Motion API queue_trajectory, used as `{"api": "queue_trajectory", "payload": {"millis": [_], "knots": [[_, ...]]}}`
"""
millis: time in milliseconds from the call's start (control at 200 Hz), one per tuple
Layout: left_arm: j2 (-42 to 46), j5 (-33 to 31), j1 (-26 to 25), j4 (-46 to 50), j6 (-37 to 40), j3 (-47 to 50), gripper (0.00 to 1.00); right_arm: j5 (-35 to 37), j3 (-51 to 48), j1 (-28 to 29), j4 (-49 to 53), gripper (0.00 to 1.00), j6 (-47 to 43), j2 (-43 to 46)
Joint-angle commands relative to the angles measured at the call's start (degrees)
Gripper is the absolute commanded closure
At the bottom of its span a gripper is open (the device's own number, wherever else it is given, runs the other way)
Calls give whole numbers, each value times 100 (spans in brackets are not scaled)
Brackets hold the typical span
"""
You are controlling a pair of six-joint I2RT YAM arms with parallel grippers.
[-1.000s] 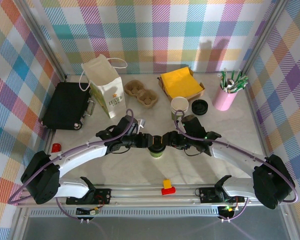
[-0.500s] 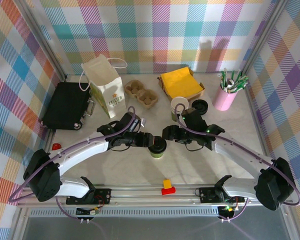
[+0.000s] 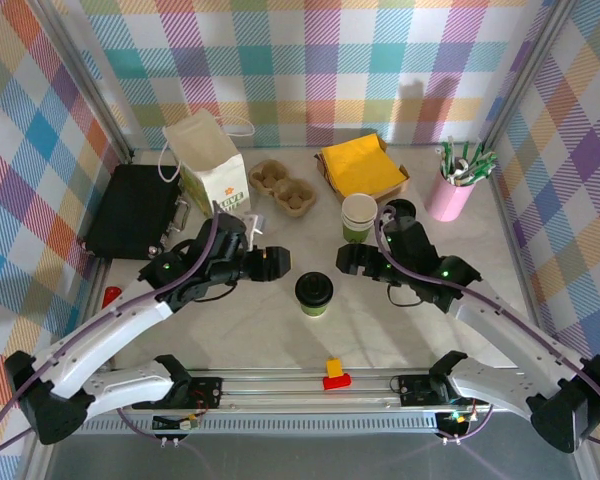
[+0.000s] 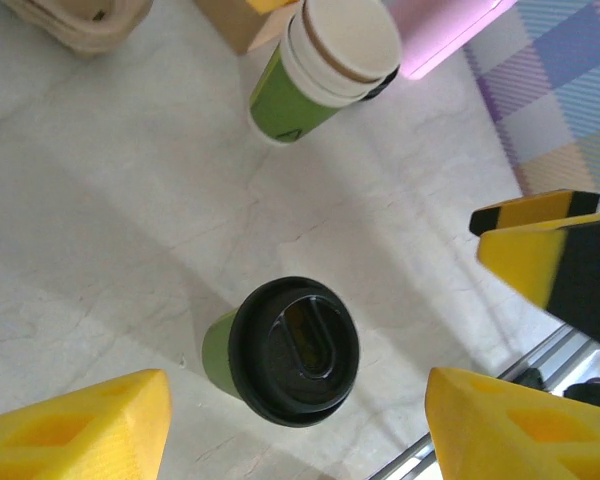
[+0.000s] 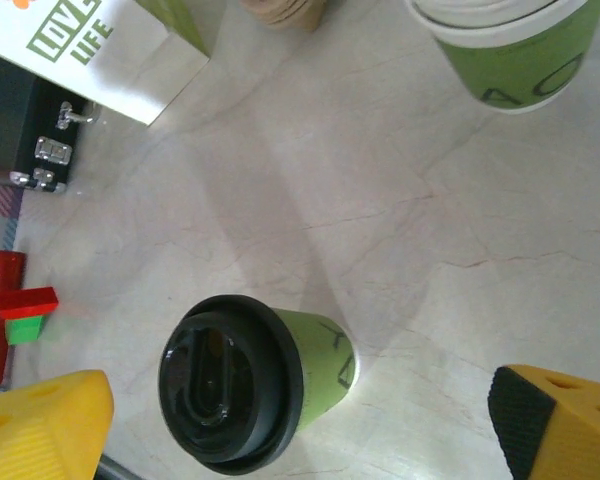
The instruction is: Pack the takeout coffee
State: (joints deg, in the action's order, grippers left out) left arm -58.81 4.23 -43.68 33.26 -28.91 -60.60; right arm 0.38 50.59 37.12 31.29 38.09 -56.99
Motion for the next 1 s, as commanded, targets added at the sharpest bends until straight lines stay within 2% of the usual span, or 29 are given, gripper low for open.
{"api": "queue_trajectory", "payload": {"millis": [0,105,235,300,385,550,995], "knots": [[126,-175,31,282,20,-277,33,70,273,3,370,1,-147,109],[313,-302,33,413,146,-382,33,-47,232,1,545,1,18,243],[495,-348,40,518,258,-383,33,-306,-163,-47,151,1,29,651],[542,-352,44,578,295,-365,32,-320,-126,-47,267,1,66,692],[579,-470,44,705,321,-356,31,-334,206,-50,742,1,24,446],[716,-1214,71,1064,239,-315,27,-741,1002,92,1407,1,-8,-446],[1424,-2971,107,1853,-26,80,11,582,2833,1603,2477,1,193,-2105]]}}
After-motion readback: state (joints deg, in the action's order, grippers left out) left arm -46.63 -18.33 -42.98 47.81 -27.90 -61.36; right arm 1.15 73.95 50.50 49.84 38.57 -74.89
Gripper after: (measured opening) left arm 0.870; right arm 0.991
